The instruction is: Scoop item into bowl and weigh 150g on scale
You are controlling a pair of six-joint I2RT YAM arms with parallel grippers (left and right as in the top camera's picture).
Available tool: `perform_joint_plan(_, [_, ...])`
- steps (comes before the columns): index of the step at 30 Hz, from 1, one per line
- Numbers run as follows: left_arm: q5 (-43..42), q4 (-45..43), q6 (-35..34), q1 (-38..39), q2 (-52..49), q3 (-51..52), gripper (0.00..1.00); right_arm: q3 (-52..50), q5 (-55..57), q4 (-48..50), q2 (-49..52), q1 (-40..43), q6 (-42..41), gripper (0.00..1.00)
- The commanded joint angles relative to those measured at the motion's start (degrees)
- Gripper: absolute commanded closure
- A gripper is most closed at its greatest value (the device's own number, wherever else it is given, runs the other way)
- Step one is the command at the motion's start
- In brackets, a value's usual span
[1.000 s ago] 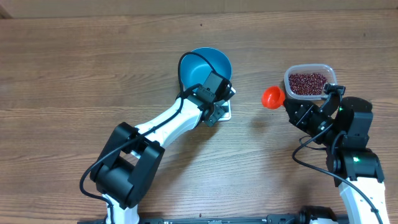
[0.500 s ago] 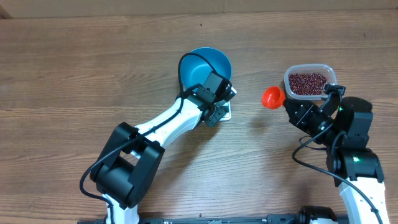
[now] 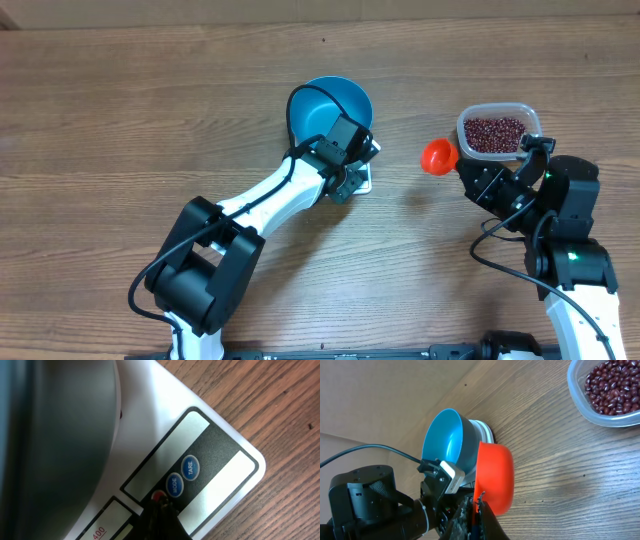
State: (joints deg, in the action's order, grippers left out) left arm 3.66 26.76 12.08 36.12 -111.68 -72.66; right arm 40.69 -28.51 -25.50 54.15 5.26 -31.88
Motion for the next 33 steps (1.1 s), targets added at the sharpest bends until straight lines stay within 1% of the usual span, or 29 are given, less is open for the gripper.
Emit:
perform_joint_plan(1, [-0.72,0.0,0.11,-0.04,-0.74,0.31,0.96,1.51,-0.04,0.22,-0.83,0.24,0.48,0.96])
perform_joint_plan(33, [-0.72,-0.02,-0.52,-0.11,-2.23,0.31,0.96,1.51,-0.04,0.04,-0.83,0.24,0.46,0.96])
